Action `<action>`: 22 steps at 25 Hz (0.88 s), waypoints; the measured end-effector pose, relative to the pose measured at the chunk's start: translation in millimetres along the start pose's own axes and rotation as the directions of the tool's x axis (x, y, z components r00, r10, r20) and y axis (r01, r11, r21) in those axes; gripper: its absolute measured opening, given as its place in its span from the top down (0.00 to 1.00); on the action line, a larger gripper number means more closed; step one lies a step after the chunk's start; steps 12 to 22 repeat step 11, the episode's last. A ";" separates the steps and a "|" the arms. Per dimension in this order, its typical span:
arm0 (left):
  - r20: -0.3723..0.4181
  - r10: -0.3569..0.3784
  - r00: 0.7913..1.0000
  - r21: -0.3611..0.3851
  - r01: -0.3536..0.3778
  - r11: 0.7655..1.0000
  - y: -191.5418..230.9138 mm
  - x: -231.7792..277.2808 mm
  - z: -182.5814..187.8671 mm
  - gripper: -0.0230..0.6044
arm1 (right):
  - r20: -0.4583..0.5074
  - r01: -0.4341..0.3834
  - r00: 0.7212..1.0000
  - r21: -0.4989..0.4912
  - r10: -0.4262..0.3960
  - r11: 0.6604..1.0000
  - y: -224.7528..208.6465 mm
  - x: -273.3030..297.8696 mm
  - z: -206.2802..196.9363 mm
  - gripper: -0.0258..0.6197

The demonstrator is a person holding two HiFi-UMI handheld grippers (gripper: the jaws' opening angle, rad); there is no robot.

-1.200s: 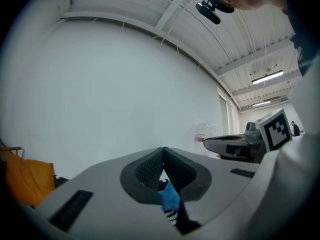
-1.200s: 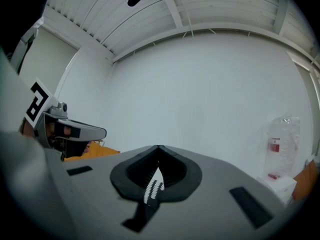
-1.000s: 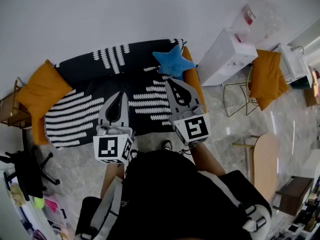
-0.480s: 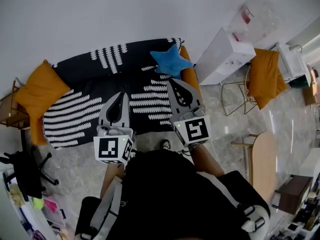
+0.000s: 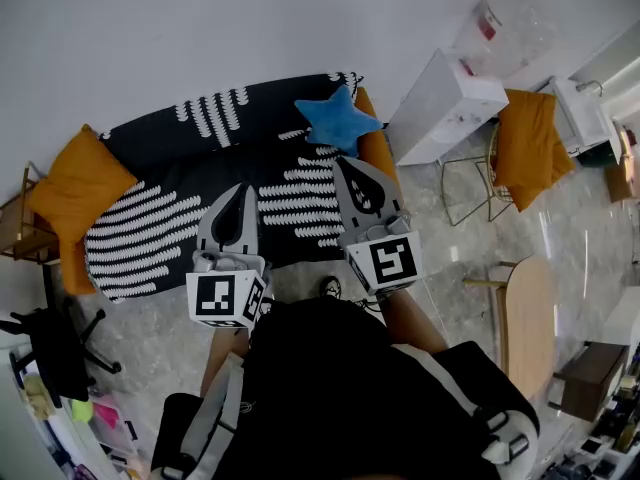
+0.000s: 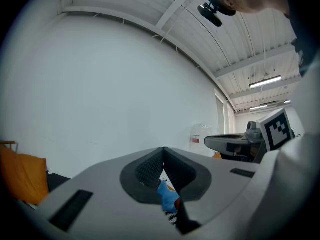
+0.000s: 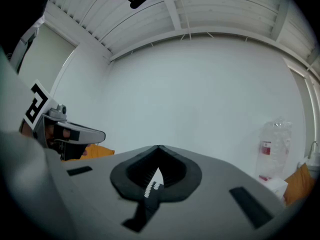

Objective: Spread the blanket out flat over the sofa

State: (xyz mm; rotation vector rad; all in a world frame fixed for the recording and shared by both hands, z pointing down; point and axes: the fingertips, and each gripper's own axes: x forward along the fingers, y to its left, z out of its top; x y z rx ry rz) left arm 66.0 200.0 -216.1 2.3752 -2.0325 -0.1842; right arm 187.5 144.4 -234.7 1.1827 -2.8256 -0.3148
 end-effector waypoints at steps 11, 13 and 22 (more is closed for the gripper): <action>0.003 -0.017 1.000 -0.001 0.017 1.000 -12.3 9.4 -1.0 0.93 | 0.006 0.021 1.000 0.010 -0.021 1.000 -16.4 -8.8 -2.0 0.95; 0.003 -0.017 1.000 -0.001 0.017 1.000 -12.3 9.4 -1.0 0.93 | 0.006 0.021 1.000 0.010 -0.021 1.000 -16.4 -8.8 -2.0 0.95; 0.003 -0.017 1.000 -0.001 0.017 1.000 -12.3 9.4 -1.0 0.93 | 0.006 0.021 1.000 0.010 -0.021 1.000 -16.4 -8.8 -2.0 0.95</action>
